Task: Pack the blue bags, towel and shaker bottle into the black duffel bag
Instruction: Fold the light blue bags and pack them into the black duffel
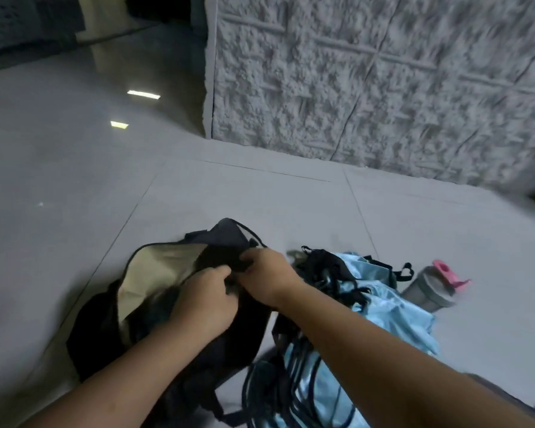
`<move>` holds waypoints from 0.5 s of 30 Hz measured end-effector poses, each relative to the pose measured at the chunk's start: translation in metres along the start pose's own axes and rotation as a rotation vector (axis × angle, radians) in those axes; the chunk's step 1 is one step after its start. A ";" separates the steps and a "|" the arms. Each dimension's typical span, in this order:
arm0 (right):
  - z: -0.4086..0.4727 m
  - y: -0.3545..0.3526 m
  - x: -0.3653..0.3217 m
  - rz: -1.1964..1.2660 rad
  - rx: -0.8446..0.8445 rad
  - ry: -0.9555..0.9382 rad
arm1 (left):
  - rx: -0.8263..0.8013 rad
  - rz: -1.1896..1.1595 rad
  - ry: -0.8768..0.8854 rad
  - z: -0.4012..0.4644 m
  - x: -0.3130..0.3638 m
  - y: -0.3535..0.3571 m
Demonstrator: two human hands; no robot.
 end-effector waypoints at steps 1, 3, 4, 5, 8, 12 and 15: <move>-0.006 -0.021 0.018 0.096 0.069 0.057 | 0.042 -0.060 0.060 -0.001 0.019 0.000; -0.020 -0.052 0.064 0.270 0.154 0.199 | 0.111 -0.139 0.146 -0.008 0.054 0.003; -0.029 -0.063 0.088 0.310 0.172 0.243 | 0.141 -0.153 0.189 -0.013 0.073 0.005; -0.035 -0.070 0.111 0.317 0.182 0.265 | 0.170 -0.163 0.236 -0.017 0.089 0.009; -0.064 -0.093 0.171 0.298 0.243 0.343 | 0.163 -0.160 0.357 -0.031 0.136 0.039; -0.109 -0.104 0.250 0.384 0.333 0.520 | -0.096 -0.129 0.272 -0.041 0.149 0.121; -0.131 -0.098 0.304 0.337 0.383 0.608 | -0.220 -0.052 0.221 -0.045 0.148 0.169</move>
Point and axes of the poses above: each hand's wrist, its own z-axis towards the middle knuckle, its own y-axis out of the palm, x = y × z, the point moved 10 cm from there along z, towards the middle knuckle, and after that the axes turned 8 degrees about x, right-handed, at the moved point
